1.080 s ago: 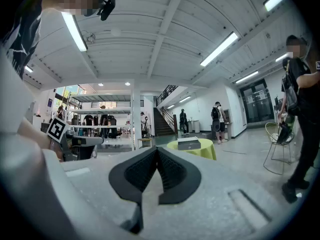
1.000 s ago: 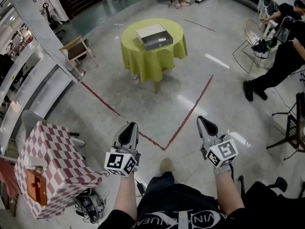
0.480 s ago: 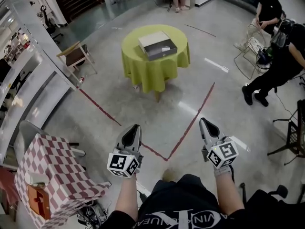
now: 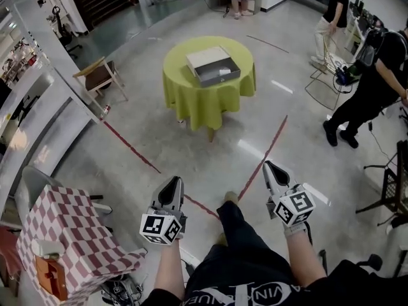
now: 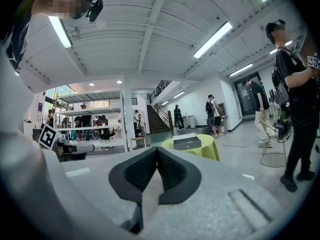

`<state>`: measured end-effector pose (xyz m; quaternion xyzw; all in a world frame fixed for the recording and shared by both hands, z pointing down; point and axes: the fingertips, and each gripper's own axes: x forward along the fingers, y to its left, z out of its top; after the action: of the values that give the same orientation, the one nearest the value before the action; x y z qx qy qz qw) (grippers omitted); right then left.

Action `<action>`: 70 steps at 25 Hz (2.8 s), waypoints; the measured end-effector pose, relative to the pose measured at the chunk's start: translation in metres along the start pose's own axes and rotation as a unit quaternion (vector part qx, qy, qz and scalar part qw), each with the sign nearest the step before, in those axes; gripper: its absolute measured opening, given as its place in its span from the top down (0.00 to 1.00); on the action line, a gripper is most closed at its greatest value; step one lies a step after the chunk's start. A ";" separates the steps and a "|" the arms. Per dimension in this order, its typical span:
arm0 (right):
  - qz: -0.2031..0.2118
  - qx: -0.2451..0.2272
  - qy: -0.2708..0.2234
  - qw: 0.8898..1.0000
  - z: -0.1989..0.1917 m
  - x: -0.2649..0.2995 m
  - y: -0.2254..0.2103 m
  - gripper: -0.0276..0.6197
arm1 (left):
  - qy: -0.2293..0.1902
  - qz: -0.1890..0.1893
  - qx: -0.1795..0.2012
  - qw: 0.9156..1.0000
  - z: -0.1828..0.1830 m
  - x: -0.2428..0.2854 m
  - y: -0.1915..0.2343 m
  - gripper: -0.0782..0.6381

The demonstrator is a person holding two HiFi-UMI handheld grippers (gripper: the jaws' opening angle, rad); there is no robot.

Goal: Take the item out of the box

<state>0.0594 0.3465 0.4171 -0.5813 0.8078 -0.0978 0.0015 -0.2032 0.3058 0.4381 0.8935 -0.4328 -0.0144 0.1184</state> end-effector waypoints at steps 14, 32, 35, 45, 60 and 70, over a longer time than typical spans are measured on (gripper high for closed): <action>0.017 0.016 -0.002 1.000 0.021 0.094 -0.045 0.95 | -0.007 0.012 -0.003 1.000 0.025 0.081 0.050 0.85; 0.027 0.036 0.009 0.999 0.028 0.183 -0.135 0.95 | 0.009 -0.007 0.021 1.000 0.047 0.218 0.071 0.85; 0.030 0.039 0.013 0.999 0.028 0.189 -0.144 0.95 | 0.008 -0.007 0.021 1.000 0.046 0.229 0.069 0.85; 0.037 0.062 0.026 0.997 0.017 0.211 -0.160 0.95 | 0.025 0.001 0.019 1.000 0.041 0.250 0.080 0.85; 0.040 0.039 0.039 0.998 0.028 0.275 -0.196 0.95 | 0.033 -0.026 0.014 0.999 0.043 0.334 0.100 0.85; 0.056 0.029 0.072 0.995 0.027 0.336 -0.208 0.95 | 0.041 -0.034 0.012 0.999 0.049 0.402 0.137 0.85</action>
<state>0.1495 -0.0365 0.4613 -0.5264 0.8338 -0.1630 -0.0345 -0.0637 -0.0985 0.4517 0.9091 -0.3967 0.0231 0.1246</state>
